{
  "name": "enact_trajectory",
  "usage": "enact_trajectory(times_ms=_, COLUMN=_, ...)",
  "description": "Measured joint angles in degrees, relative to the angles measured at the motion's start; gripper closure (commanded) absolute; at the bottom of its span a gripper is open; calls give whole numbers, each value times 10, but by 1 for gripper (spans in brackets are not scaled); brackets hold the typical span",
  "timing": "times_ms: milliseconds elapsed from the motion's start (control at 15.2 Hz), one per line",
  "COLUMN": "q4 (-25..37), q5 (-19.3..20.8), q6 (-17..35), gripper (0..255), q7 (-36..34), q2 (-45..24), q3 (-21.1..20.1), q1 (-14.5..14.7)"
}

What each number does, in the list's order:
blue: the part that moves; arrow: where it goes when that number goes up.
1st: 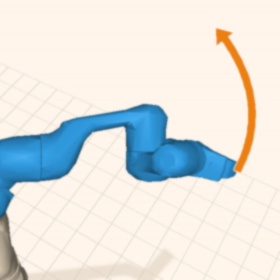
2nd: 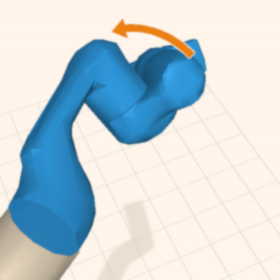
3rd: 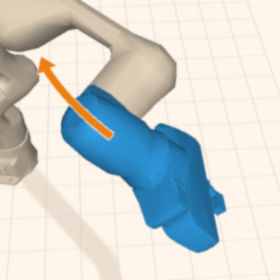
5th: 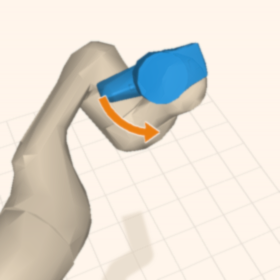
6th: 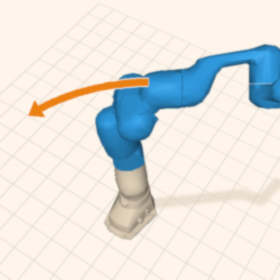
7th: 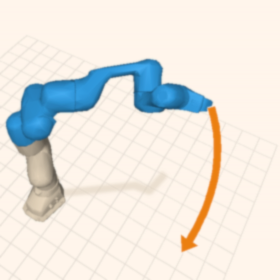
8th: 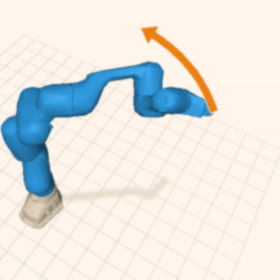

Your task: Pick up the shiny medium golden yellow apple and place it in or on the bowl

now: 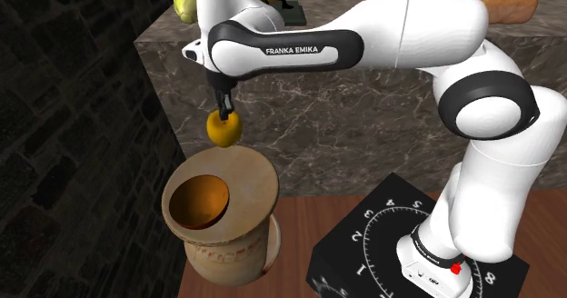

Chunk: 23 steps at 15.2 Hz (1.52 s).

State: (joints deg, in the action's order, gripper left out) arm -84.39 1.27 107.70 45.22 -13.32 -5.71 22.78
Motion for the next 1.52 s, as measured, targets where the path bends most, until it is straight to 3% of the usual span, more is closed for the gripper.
enact_trajectory(times_ms=462, q4=78, q5=16, q6=-60, gripper=255, q7=-56, q2=-19, q3=-19, q1=39)
enact_trajectory(times_ms=1056, q4=307, q5=58, q6=-189, gripper=255, q7=-152, q2=-124, q3=-45, q1=130)
enact_trajectory(times_ms=1518, q4=223, q5=55, q6=-132, gripper=255, q7=-161, q2=-99, q3=-47, q1=127)
